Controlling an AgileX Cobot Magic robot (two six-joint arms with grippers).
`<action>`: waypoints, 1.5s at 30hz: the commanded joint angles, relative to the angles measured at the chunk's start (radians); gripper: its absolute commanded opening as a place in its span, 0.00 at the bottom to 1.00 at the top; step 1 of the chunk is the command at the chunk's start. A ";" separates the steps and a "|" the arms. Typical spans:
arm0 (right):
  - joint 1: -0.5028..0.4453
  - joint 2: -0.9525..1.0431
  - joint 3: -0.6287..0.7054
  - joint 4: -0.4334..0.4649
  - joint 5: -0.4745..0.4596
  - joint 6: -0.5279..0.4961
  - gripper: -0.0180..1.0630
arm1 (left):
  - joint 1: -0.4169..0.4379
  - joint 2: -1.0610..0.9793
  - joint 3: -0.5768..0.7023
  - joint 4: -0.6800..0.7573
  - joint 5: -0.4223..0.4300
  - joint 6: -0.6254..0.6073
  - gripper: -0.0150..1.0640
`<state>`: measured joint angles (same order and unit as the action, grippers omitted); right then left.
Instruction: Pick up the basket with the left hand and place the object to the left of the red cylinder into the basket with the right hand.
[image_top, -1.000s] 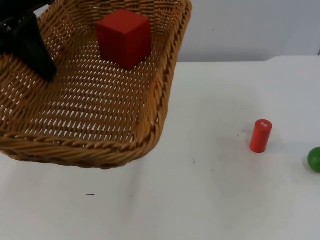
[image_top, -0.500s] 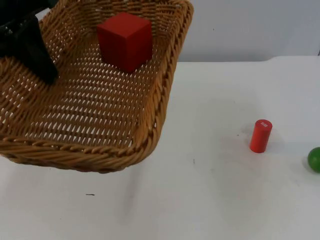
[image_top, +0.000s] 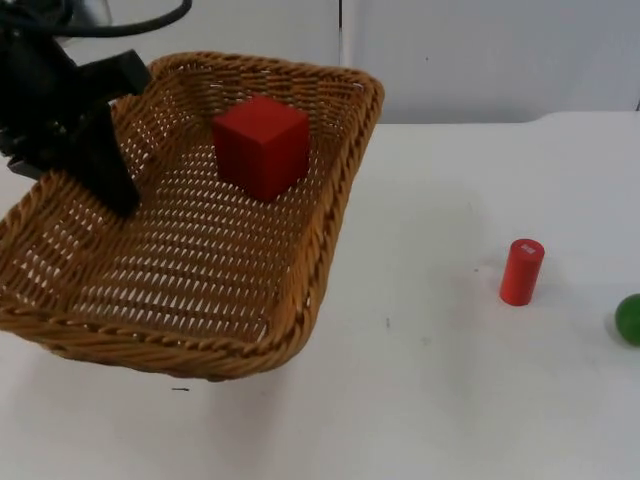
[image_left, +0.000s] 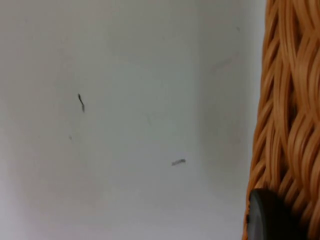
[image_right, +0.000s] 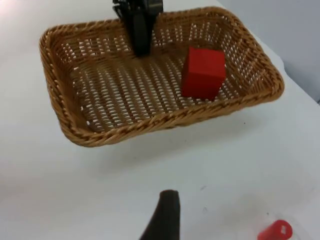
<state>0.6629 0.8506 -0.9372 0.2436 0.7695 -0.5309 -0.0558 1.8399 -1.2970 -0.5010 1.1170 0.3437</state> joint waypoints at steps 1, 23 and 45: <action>-0.005 -0.006 0.027 -0.006 -0.052 0.004 0.71 | 0.000 0.013 -0.003 -0.045 -0.043 0.022 0.01; -0.005 -0.006 0.072 -0.006 -0.115 0.004 0.71 | 0.000 0.166 -0.029 -0.056 -0.263 0.087 0.01; -0.003 0.021 -0.004 0.045 -0.165 0.047 0.70 | 0.000 0.166 -0.025 -0.106 -0.284 0.122 0.01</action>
<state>0.6629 0.8600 -0.8990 0.2864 0.6071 -0.4939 -0.0558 2.0163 -1.3157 -0.5683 0.8270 0.4622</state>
